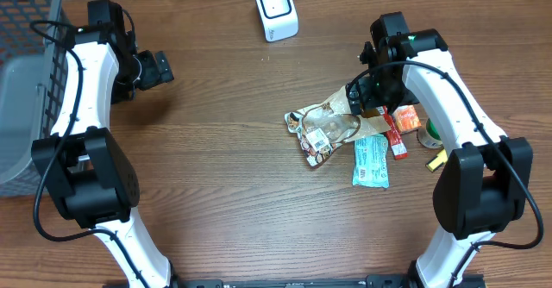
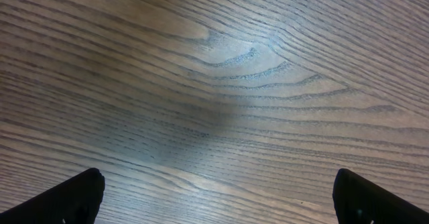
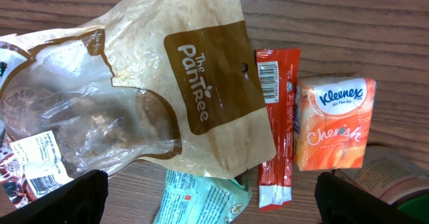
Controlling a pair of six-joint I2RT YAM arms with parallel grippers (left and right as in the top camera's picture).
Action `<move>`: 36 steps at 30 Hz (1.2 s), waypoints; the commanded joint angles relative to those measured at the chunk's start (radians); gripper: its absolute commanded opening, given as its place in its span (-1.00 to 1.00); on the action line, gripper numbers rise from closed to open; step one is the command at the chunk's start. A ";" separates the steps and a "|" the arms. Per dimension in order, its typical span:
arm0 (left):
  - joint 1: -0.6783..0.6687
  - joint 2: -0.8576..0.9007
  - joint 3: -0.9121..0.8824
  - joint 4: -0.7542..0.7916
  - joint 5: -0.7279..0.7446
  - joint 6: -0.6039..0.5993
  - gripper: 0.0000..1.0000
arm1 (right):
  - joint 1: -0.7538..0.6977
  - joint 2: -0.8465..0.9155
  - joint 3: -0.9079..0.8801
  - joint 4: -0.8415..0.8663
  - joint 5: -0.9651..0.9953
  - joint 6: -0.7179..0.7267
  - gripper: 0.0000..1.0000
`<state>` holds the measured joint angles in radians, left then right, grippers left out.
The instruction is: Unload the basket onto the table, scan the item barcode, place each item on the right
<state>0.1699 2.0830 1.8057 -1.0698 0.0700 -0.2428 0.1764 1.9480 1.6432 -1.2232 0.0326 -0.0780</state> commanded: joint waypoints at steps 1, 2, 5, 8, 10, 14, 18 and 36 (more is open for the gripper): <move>-0.002 -0.042 0.019 0.002 -0.003 0.011 1.00 | -0.002 -0.006 -0.002 0.005 -0.005 0.003 1.00; -0.002 -0.042 0.019 0.002 -0.003 0.011 1.00 | -0.002 -0.006 -0.002 0.005 -0.005 0.003 1.00; -0.002 -0.042 0.019 0.002 -0.003 0.011 0.99 | -0.002 -0.006 -0.002 0.005 -0.005 0.003 1.00; -0.002 -0.042 0.019 0.002 -0.003 0.011 0.99 | -0.002 -0.006 -0.002 0.005 -0.005 0.003 1.00; -0.002 -0.042 0.019 0.002 -0.003 0.011 1.00 | -0.002 -0.006 -0.002 0.005 -0.005 0.003 1.00; -0.002 -0.042 0.019 0.002 -0.003 0.011 1.00 | -0.002 -0.006 -0.002 0.045 -0.031 0.003 1.00; -0.002 -0.042 0.019 0.002 -0.003 0.011 1.00 | -0.002 -0.006 -0.002 0.066 -0.041 0.003 1.00; -0.002 -0.042 0.019 0.002 -0.003 0.011 0.99 | -0.068 -0.323 0.074 -0.042 -0.348 0.003 1.00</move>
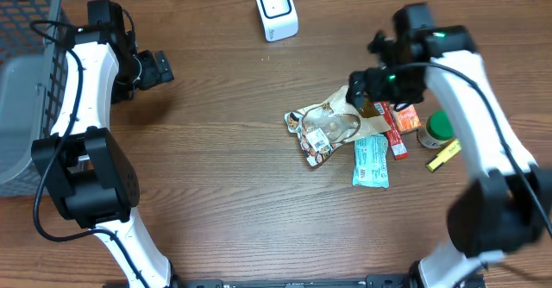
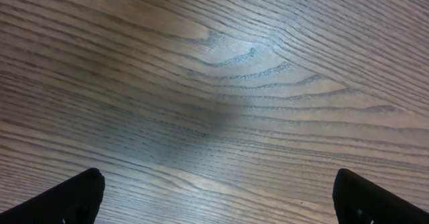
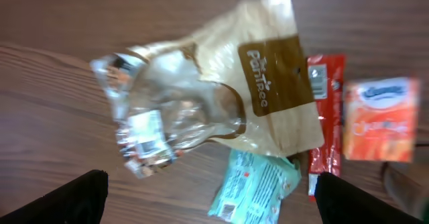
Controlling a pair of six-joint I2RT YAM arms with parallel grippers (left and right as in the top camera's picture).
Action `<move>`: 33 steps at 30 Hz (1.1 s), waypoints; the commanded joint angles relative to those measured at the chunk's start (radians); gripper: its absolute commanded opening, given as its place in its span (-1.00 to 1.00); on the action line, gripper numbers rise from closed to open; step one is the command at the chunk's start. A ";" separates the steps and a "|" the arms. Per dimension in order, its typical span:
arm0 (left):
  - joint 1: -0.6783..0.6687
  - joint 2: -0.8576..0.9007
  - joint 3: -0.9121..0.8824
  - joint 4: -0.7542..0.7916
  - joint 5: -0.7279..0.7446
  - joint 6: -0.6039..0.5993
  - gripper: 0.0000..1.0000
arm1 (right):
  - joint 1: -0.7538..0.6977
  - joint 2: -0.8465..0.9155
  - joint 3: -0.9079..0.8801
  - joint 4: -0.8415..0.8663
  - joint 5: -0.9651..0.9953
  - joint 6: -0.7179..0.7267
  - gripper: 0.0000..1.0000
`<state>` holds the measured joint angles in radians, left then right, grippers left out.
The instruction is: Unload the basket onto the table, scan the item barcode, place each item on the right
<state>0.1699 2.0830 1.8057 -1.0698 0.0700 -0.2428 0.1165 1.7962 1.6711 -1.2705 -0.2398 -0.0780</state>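
A white barcode scanner (image 1: 276,10) stands at the table's far edge. The items lie in a pile at centre right. They are a brown and clear Pan Tree bag (image 3: 221,96) with a white label, a teal packet (image 3: 258,187), a red sachet (image 3: 325,123) and an orange Kleenex pack (image 3: 379,120). My right gripper (image 3: 209,187) hangs open above the pile, holding nothing; from overhead it (image 1: 364,85) is over the bag's (image 1: 332,120) far end. Far to the left, my left gripper (image 2: 218,184) is open over bare wood, also in the overhead view (image 1: 159,68).
A grey mesh basket (image 1: 26,90) stands at the left edge. A green-lidded jar (image 1: 438,128) and a yellow item (image 1: 444,157) lie right of the pile. The teal packet (image 1: 371,160) is the item nearest the front.
My right gripper is now higher above the pile, so the whole bag and its label show, blurred. The right arm stands further right, uncovering the green-lidded jar. The left arm has not moved.
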 commanded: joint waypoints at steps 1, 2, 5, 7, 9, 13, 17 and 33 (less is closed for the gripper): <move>-0.002 -0.042 0.019 0.002 -0.003 0.011 0.99 | -0.012 -0.215 0.045 0.006 -0.077 0.003 1.00; -0.002 -0.042 0.019 0.002 -0.003 0.011 1.00 | -0.013 -0.262 0.046 0.006 -0.076 0.003 1.00; -0.002 -0.042 0.019 0.002 -0.003 0.011 1.00 | -0.014 -0.407 0.045 0.008 -0.076 0.003 1.00; -0.002 -0.042 0.019 0.002 -0.003 0.011 1.00 | -0.014 -0.502 0.045 0.010 -0.074 0.003 1.00; -0.002 -0.042 0.019 0.002 -0.003 0.011 1.00 | -0.014 -0.583 0.045 0.009 -0.063 0.011 1.00; -0.002 -0.042 0.019 0.002 -0.003 0.011 1.00 | -0.014 -0.735 0.045 0.010 0.008 0.069 1.00; -0.002 -0.042 0.019 0.002 -0.003 0.011 1.00 | -0.014 -0.855 0.045 0.009 0.030 0.083 1.00; -0.002 -0.042 0.019 0.002 -0.003 0.011 1.00 | -0.014 -0.977 0.045 -0.013 0.030 0.109 1.00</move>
<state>0.1699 2.0830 1.8057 -1.0698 0.0700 -0.2428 0.1047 0.8219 1.7058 -1.2793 -0.2207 0.0238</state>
